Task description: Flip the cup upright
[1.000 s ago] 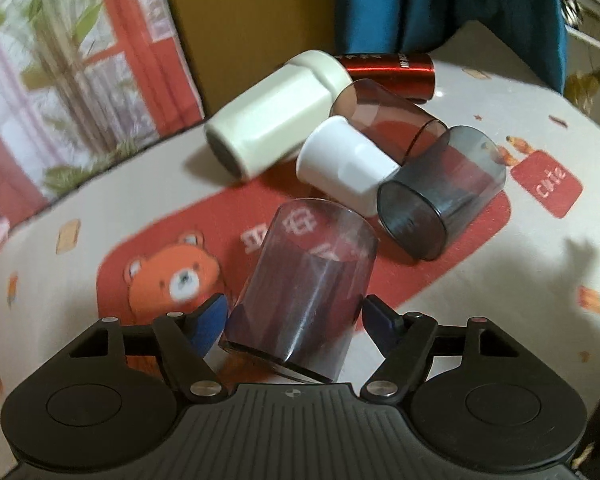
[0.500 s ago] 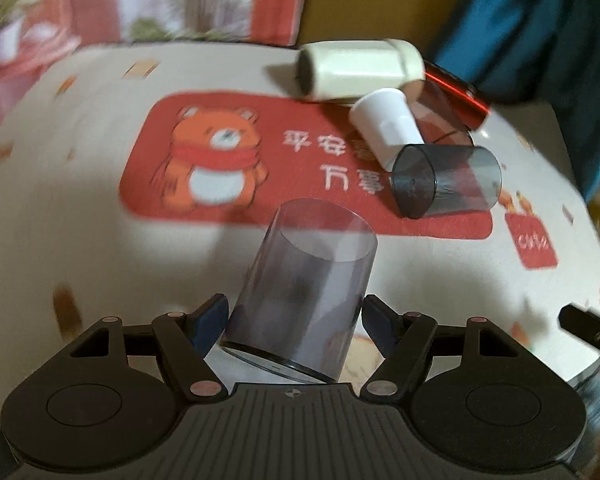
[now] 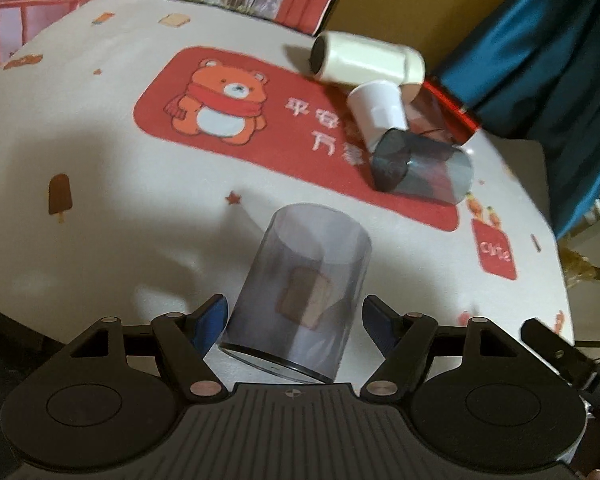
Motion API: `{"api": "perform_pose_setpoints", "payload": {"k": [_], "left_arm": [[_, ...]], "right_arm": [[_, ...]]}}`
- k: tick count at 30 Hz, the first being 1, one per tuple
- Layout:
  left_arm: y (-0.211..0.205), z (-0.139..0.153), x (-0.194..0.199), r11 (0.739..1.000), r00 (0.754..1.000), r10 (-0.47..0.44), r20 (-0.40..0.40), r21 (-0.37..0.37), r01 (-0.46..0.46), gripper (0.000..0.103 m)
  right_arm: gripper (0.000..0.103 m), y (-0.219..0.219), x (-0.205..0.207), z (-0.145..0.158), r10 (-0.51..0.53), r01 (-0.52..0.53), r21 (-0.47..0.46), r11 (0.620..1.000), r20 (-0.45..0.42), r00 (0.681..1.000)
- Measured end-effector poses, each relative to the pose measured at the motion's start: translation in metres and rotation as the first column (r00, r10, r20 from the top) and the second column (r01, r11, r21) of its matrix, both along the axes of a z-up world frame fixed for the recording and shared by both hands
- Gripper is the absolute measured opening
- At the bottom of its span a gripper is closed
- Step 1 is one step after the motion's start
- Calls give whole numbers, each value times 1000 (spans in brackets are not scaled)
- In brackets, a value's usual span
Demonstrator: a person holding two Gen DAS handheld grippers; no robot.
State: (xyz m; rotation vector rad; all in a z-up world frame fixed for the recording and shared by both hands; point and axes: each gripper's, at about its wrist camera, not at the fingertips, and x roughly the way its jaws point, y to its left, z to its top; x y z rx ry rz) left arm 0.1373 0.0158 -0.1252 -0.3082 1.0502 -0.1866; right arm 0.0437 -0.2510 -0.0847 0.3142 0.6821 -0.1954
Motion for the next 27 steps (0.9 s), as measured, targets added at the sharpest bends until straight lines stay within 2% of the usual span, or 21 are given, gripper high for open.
{"api": "perform_pose_setpoints", "payload": {"k": [4,8,11,13,15,18,22,25,27], "left_arm": [[9,19,-13,999,998,20,63,-31,-18,84],[24,49,-28,998,981,56,184,-27,-52,89],[35,69,-40,993,957,79,278,59,-99,93],[44,78,-47,978,939,115,325,127,-164,94],[52,80,-51,963,922,154,355,154,-220,96],[61,73,-53,943,915,198,352,186,-276,96],[77,61,-55,933,914,254,315,169,-317,96],[81,54,-57,934,917,263,300,160,-320,96],[81,49,-55,935,921,258,291,163,-314,96]], "right_arm": [[103,5,-5,6,12,-12,-5,1000,-6,1000],[103,15,-3,15,60,-60,-10,998,-24,998],[103,26,6,19,119,-119,5,993,-47,992],[103,37,17,20,173,-171,34,985,-69,983],[103,50,33,20,233,-227,71,971,-89,969],[103,75,63,20,330,-316,131,939,-101,938],[102,108,110,11,426,-384,244,890,-151,892],[101,121,131,5,407,-349,267,898,-205,890],[99,126,139,-1,382,-325,243,914,-246,891]]}}
